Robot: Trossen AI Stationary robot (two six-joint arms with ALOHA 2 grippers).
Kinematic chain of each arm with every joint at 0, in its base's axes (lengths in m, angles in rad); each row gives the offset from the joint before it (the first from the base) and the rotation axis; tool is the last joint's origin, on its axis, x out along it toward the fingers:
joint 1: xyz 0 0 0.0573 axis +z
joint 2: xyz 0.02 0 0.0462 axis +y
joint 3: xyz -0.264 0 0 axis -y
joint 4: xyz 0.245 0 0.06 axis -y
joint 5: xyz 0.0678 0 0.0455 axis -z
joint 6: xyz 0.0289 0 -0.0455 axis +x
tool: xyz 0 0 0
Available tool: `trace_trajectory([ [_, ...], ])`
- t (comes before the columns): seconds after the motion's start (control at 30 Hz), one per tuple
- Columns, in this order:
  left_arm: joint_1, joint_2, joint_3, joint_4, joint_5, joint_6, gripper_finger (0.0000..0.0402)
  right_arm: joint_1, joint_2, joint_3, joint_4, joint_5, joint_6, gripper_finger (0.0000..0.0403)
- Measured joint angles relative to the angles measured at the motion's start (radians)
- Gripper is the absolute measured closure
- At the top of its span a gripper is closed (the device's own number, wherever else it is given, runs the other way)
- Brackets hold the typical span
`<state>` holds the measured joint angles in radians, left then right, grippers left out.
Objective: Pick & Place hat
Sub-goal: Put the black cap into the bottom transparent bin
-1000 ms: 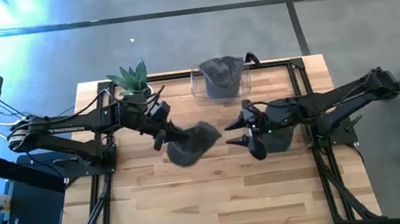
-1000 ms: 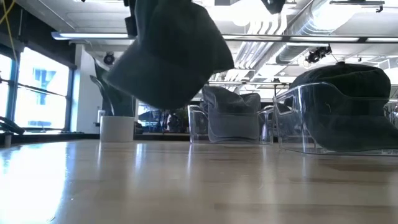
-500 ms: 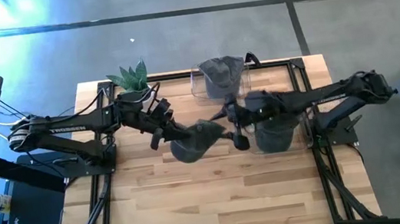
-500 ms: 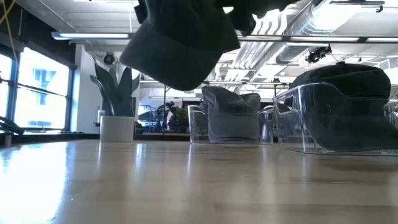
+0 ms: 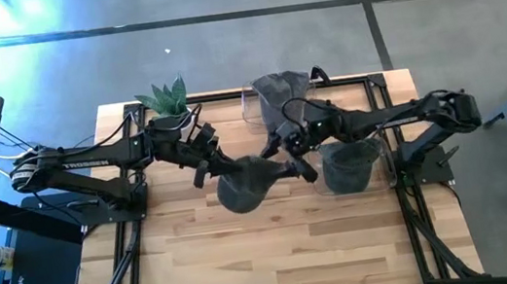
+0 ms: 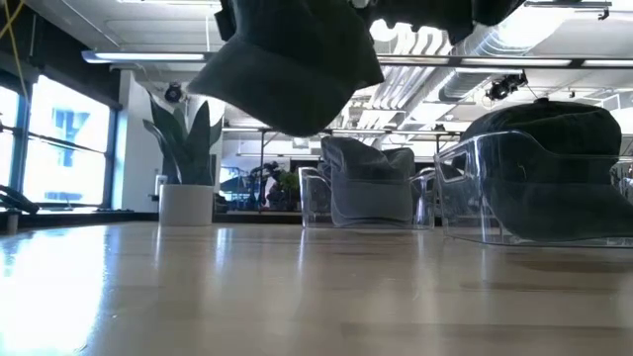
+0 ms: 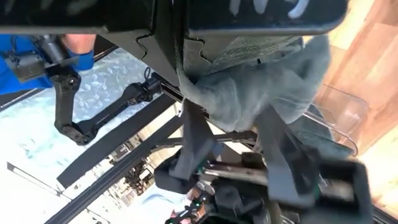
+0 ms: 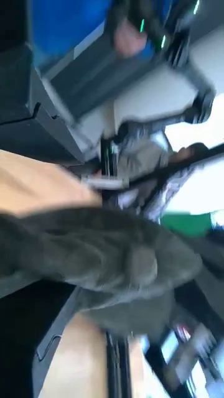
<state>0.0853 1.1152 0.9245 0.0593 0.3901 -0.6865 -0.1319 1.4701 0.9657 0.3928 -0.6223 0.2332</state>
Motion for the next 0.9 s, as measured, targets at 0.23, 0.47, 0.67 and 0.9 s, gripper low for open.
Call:
trace_trajectory([
  [0.23,0.0,0.0,0.0,-0.001,0.081,0.0,0.0401,0.015,-0.003,0.001,-0.014,-0.272,0.201,0.019],
  [0.47,-0.001,0.0,0.0,0.002,0.166,0.0,0.0401,0.054,-0.041,0.002,-0.002,-0.402,0.301,0.0374],
  [0.67,-0.001,0.0,0.0,0.05,0.161,0.025,0.0401,0.096,-0.041,0.002,-0.028,-0.264,0.287,0.0363],
  [0.9,0.0,0.0,0.0,0.077,0.158,0.027,0.0401,0.045,-0.041,0.002,-0.066,-0.17,0.317,0.0287],
])
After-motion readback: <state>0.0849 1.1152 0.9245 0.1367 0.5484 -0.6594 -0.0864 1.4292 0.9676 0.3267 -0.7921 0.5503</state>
